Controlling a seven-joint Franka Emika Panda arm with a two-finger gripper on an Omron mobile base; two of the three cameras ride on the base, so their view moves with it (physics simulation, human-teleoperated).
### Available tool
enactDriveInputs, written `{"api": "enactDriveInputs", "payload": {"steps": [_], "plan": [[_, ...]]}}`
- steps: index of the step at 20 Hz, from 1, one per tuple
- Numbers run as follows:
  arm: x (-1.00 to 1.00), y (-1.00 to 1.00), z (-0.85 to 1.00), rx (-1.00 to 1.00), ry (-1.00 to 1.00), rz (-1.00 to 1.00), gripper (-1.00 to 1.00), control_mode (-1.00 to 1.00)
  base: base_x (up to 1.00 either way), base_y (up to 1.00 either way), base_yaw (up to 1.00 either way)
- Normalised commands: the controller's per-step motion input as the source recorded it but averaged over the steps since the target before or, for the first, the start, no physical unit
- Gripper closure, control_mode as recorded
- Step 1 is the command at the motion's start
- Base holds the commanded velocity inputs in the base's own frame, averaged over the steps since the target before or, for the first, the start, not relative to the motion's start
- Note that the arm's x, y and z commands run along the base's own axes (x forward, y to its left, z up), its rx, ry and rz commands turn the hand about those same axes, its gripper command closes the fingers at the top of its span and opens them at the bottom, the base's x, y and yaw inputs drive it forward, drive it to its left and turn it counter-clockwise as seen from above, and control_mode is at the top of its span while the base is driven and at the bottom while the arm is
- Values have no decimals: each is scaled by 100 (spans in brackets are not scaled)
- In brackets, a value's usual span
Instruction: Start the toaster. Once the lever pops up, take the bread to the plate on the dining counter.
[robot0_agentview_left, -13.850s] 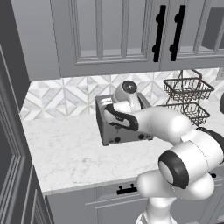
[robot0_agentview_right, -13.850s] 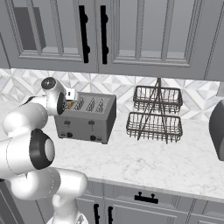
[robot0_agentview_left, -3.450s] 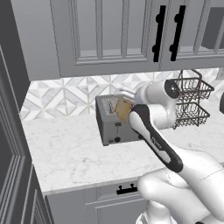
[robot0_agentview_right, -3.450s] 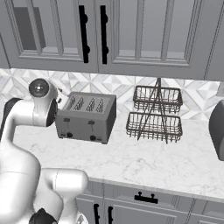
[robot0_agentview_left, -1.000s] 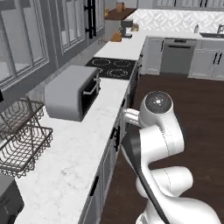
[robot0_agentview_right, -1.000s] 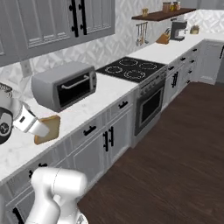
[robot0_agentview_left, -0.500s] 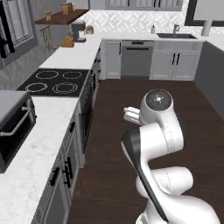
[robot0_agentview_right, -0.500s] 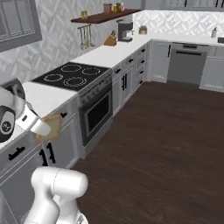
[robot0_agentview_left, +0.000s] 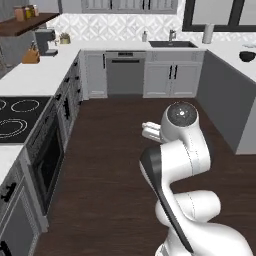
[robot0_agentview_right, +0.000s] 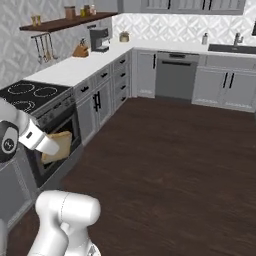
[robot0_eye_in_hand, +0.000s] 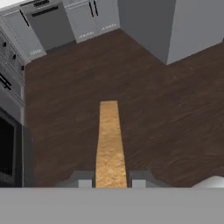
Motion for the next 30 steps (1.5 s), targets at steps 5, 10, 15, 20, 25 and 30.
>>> {"api": "enactDriveInputs", "payload": {"steps": [5,10,15,20,25,30], "plan": [[0,0,0,0,0,0,100,100,99,-100,-15],[0,0,0,0,0,0,100,100,85,-100,-13],[0,0,0,0,0,0,100,100,61,-100,-9],[0,0,0,0,0,0,100,100,39,-100,-7],[0,0,0,0,0,0,100,100,16,-100,-9],[0,0,0,0,0,0,100,100,17,-100,-9]]}}
